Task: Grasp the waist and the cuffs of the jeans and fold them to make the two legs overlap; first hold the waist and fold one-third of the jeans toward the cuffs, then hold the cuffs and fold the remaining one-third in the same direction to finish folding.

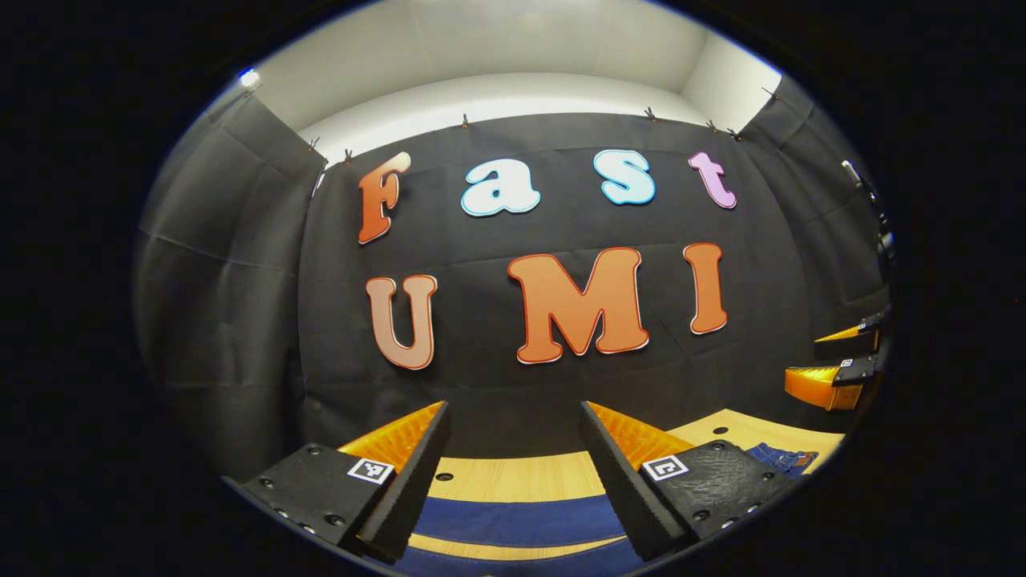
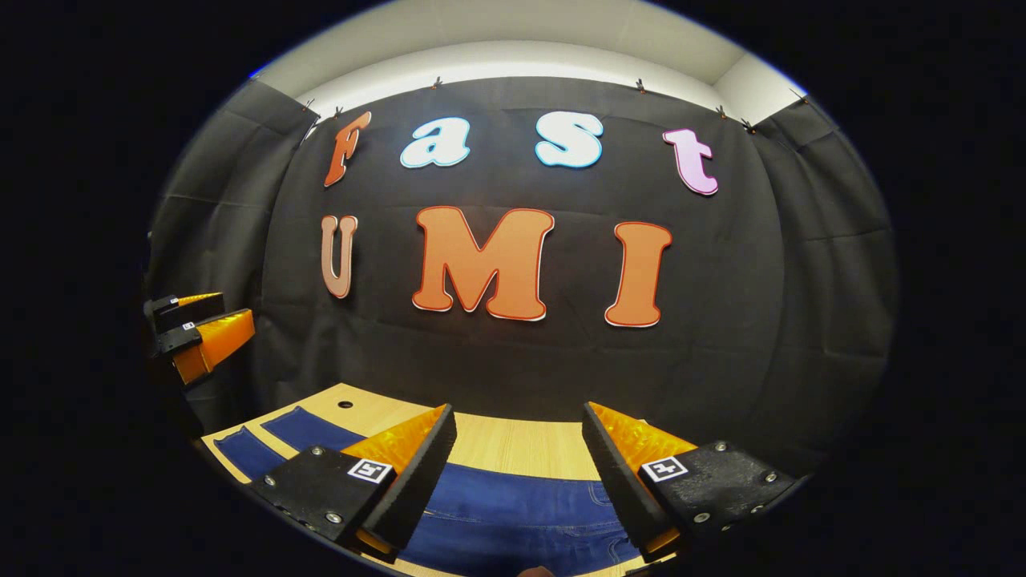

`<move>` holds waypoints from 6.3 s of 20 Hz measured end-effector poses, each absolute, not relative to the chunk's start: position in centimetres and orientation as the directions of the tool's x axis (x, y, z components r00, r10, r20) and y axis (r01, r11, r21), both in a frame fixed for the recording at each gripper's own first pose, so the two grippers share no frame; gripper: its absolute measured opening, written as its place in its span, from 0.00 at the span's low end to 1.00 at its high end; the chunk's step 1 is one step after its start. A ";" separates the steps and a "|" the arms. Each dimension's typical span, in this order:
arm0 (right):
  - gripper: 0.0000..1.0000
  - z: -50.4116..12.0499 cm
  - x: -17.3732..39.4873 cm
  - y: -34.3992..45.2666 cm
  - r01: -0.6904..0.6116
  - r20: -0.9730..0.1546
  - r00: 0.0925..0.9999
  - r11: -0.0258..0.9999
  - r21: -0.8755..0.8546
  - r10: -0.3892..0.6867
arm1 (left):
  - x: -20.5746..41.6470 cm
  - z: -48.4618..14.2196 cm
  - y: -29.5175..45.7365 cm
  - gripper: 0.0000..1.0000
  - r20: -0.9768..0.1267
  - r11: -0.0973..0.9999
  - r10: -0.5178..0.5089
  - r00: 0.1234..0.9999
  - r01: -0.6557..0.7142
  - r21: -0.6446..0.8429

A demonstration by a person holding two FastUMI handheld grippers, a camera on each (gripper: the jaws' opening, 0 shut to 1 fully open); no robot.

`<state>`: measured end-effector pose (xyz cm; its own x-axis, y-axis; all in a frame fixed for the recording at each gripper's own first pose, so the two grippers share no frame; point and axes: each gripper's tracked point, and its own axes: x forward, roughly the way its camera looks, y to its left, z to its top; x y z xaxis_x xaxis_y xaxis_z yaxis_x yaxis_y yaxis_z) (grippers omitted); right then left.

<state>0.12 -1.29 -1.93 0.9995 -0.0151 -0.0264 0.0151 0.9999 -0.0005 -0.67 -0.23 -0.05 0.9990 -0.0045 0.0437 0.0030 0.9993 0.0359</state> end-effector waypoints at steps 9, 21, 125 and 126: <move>0.97 -4.3 0.1 -4.2 0.036 -0.079 0.996 0.999 -0.004 -0.037 | -1.2 -3.5 3.5 0.98 -0.069 0.992 0.107 0.992 -0.102 0.074; 0.98 -9.1 1.1 -7.1 0.052 -0.214 0.976 0.998 0.031 -0.045 | -3.8 -11.9 13.8 0.98 -0.266 0.959 0.276 0.924 -0.285 0.006; 0.06 -32.1 11.0 -18.3 0.871 -0.867 0.488 0.008 0.491 0.096 | 13.2 -38.6 32.3 0.01 -0.872 0.539 -0.250 0.420 -0.688 -0.486; 0.06 -32.4 12.0 -18.3 0.873 -0.869 0.483 0.014 0.487 0.106 | 14.2 -38.9 32.0 0.01 -0.880 0.572 -0.246 0.407 -0.672 -0.470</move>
<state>12.01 -18.32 -32.45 0.4827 0.1064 -0.8693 0.8734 0.0139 0.4867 14.25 31.97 -38.93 0.4069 -0.2457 -0.8798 -0.6716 0.5725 -0.4704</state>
